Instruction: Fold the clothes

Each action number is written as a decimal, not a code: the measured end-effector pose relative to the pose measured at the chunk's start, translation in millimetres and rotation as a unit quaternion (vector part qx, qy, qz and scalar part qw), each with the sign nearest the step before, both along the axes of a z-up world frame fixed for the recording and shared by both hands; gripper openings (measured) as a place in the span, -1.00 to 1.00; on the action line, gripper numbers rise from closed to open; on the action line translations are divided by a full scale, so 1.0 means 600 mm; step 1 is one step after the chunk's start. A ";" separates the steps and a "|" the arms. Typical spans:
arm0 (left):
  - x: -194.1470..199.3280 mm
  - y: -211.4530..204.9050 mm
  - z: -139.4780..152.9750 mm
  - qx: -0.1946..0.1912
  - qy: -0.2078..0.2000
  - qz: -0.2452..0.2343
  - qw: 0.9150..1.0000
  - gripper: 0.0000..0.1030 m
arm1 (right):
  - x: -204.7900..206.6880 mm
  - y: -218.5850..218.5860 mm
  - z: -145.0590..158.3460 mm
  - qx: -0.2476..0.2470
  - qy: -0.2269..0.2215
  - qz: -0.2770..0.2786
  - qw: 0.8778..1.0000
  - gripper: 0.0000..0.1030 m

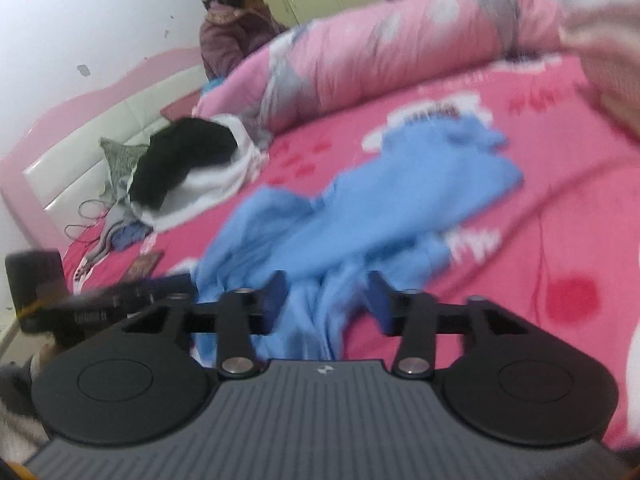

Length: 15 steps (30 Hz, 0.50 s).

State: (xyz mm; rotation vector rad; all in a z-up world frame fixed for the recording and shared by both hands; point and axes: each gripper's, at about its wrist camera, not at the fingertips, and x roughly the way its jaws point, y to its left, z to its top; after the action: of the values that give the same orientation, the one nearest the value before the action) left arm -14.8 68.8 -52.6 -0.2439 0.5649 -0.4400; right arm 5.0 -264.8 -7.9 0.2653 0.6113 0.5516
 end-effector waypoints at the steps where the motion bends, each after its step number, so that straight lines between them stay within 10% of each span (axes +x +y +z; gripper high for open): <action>1: 0.001 0.000 -0.001 0.002 0.004 0.004 1.000 0.79 | 0.002 0.007 0.009 -0.002 -0.010 -0.002 1.000 0.24; 3: 0.004 0.002 -0.004 0.006 0.014 0.015 1.000 0.90 | 0.013 0.022 0.017 -0.002 -0.024 0.000 1.000 0.56; 15: 0.011 0.032 -0.016 0.003 0.036 0.038 0.999 1.00 | 0.055 0.114 0.020 -0.036 -0.026 -0.045 0.998 0.97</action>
State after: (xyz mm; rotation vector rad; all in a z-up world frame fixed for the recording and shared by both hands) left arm -8.1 88.1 -62.4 -0.2748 0.6251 -0.3565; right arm 38.3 -196.3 4.2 0.2097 0.5644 0.4468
